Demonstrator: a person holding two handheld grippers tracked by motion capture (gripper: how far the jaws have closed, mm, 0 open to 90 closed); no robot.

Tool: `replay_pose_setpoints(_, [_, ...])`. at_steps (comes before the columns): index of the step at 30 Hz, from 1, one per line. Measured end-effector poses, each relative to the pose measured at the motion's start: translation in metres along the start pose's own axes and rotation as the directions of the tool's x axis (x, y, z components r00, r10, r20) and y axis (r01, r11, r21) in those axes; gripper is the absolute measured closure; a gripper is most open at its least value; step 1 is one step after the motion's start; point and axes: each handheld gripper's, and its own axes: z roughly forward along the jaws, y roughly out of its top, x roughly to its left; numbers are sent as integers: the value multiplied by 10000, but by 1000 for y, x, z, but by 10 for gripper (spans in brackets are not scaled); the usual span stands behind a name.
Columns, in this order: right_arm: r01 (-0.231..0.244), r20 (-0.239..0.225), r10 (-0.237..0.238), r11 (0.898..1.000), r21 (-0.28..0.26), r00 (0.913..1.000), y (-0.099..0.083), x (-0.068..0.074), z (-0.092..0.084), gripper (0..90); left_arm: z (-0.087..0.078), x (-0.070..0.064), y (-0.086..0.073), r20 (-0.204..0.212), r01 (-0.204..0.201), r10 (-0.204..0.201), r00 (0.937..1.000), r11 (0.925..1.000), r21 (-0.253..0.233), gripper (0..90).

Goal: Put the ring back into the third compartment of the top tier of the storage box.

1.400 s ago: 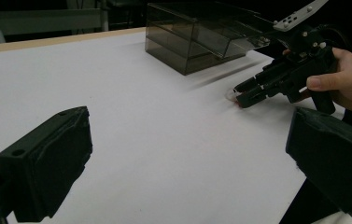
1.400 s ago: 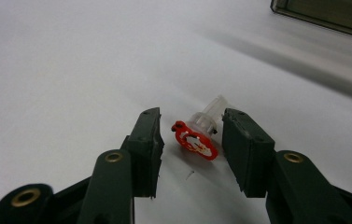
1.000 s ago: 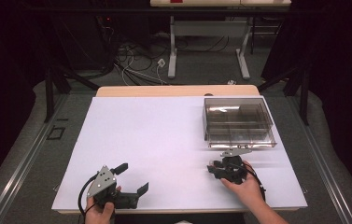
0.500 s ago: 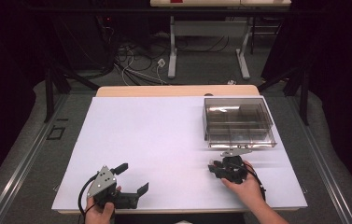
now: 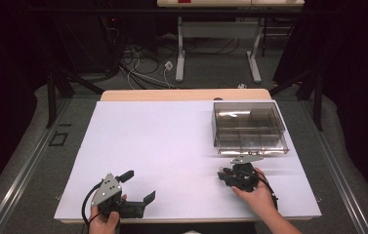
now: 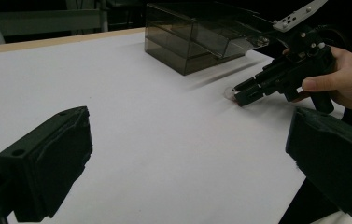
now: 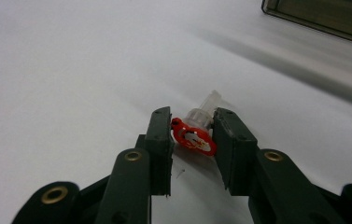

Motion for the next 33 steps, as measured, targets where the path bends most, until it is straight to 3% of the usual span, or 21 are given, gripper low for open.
replay_pose_setpoints(28, [180,-138,-181,9998,-131,9997,1,2,-5,686,0,0,0,-2,3,-3,10000,10000,-6,7])
replay_pose_setpoints(30, [177,-172,-187,9981,-593,9997,1,2,-3,687,0,0,0,-2,1,-1,10000,10000,-7,7])
replay_pose_setpoints(31, [250,-97,-252,9995,-200,9996,2,2,-6,687,0,0,0,-15,-38,38,10000,10000,-4,7])
replay_pose_setpoints(33, [138,-96,-142,9987,-482,9999,2,2,-6,687,0,0,0,-13,-43,43,10000,10000,-4,7])
